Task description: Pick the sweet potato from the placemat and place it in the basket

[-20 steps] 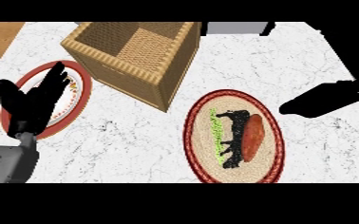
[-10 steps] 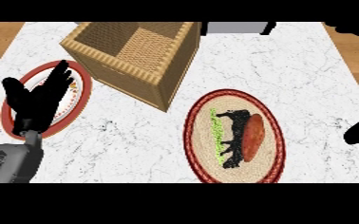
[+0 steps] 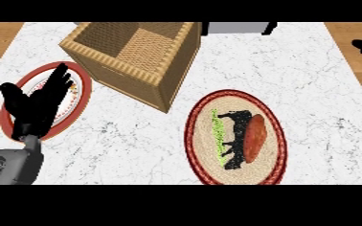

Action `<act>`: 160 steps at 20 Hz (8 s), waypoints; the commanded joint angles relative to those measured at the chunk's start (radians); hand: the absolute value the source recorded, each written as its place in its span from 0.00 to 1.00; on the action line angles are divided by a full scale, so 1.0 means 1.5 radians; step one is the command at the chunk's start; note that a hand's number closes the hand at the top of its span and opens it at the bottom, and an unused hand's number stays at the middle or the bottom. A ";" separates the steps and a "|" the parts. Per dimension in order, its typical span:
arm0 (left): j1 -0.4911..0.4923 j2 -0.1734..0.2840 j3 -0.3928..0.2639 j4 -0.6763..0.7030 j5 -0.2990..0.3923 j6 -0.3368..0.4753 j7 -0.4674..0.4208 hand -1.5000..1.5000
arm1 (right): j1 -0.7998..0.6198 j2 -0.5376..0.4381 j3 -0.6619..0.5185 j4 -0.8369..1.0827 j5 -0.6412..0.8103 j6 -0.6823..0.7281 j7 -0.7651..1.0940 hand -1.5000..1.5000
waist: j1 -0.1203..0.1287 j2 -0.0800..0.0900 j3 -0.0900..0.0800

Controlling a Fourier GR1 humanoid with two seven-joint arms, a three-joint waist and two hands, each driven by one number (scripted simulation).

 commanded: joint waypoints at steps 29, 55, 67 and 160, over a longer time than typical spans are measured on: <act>-0.060 -0.063 0.045 0.022 -0.074 -0.045 0.034 0.50 | 0.105 0.365 0.181 0.284 0.588 -0.142 -0.388 0.00 | 0.011 0.004 0.000; 0.001 -0.083 0.114 -0.023 -0.116 -0.106 0.030 0.50 | 0.176 0.422 0.155 0.290 0.685 -0.140 -0.493 0.00 | 0.012 0.002 0.000; -0.014 -0.102 0.119 -0.009 -0.128 -0.103 0.035 0.50 | 0.143 0.431 0.207 0.378 0.805 -0.180 -0.541 1.00 | 0.012 0.003 0.000; -0.136 -0.142 0.065 0.054 -0.160 -0.106 0.039 0.50 | -0.765 0.581 0.418 0.952 0.933 -0.919 0.415 0.00 | 0.112 0.021 -0.003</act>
